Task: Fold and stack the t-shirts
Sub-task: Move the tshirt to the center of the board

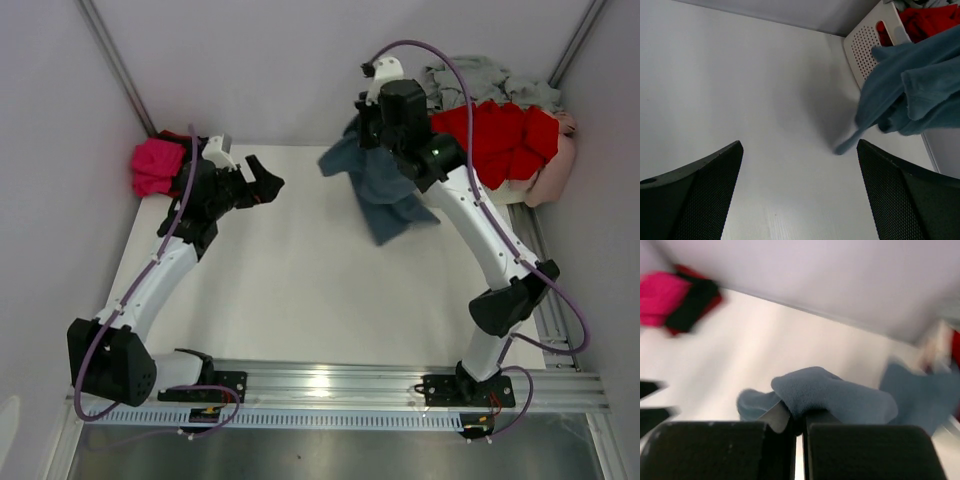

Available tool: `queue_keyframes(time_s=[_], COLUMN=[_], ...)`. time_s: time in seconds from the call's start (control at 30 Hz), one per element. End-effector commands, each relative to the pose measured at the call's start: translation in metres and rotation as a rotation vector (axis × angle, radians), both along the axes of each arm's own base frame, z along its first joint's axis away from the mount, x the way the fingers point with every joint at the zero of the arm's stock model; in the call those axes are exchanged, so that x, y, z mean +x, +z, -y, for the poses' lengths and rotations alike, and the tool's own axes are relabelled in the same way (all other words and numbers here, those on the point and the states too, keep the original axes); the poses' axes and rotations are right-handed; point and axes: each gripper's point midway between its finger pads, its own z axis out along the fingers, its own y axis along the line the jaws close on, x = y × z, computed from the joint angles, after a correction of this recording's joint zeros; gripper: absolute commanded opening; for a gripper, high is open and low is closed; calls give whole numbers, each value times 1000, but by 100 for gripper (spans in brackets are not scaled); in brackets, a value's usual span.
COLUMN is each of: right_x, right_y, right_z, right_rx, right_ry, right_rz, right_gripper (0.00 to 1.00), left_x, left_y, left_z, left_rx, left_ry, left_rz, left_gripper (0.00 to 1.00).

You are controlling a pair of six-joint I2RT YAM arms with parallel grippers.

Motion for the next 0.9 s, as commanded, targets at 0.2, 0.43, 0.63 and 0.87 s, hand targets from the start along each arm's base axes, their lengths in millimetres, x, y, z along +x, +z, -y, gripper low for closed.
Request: queue_keyframes(time_s=[0.2, 0.43, 0.63, 0.87], right_x=[-112, -42, -55, -82], right_y=[139, 19, -196, -243], right_z=[-129, -42, 22, 44], right_rx=[253, 126, -2, -48], right_ry=[733, 208, -166, -258], right_rz=[243, 71, -369, -427], right_gripper=[0, 0, 0, 0], left_x=[-2, -8, -11, -28], left_y=[23, 23, 21, -23], left_z=[-42, -48, -46, -41], left_rx=[57, 67, 63, 47], left_ry=[225, 246, 234, 234], left_rz=[88, 97, 90, -104], left_gripper=[99, 99, 99, 99])
